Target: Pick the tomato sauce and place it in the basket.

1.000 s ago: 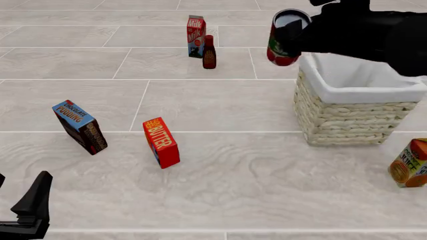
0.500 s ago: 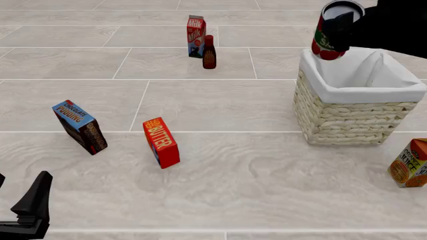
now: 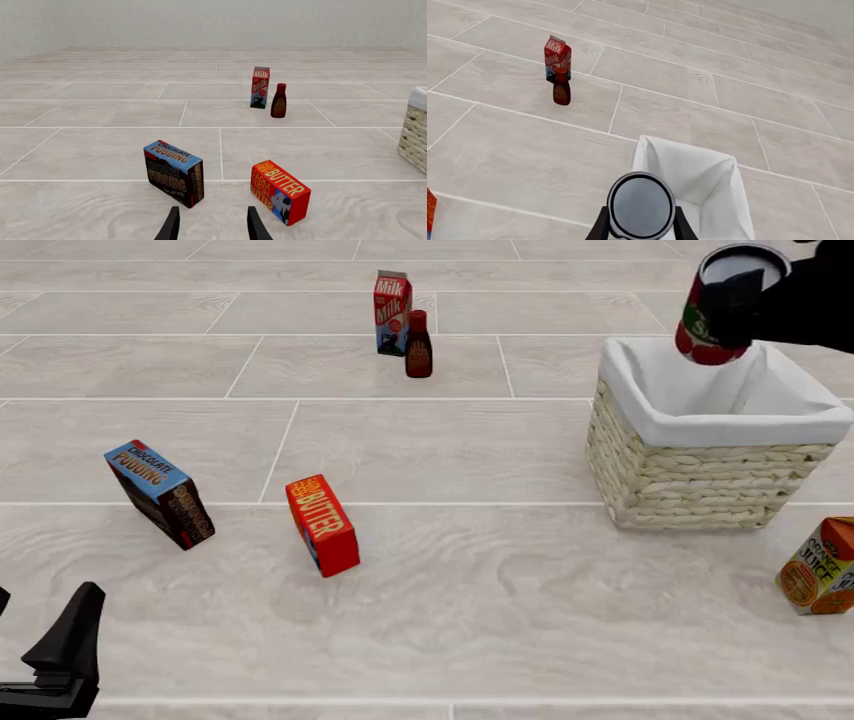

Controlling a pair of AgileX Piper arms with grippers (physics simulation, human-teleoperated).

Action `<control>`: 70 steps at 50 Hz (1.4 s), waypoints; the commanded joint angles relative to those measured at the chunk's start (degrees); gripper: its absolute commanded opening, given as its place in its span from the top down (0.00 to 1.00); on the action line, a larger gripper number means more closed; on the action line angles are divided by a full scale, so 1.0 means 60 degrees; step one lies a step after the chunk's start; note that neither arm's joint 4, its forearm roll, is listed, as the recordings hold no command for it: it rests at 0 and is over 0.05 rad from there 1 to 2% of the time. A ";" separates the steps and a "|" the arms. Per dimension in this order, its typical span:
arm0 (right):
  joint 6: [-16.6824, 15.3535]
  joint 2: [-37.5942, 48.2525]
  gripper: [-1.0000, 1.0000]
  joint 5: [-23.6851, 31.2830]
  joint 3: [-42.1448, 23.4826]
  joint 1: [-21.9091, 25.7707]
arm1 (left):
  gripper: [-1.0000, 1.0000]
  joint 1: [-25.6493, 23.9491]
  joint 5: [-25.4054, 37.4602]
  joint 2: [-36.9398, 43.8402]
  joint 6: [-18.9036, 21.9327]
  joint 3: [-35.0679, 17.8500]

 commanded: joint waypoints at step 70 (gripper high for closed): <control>0.0397 0.2349 1.00 -0.0925 -0.0895 -0.1636 | 0.00 0.0000 0.0000 0.0000 0.0000 0.0000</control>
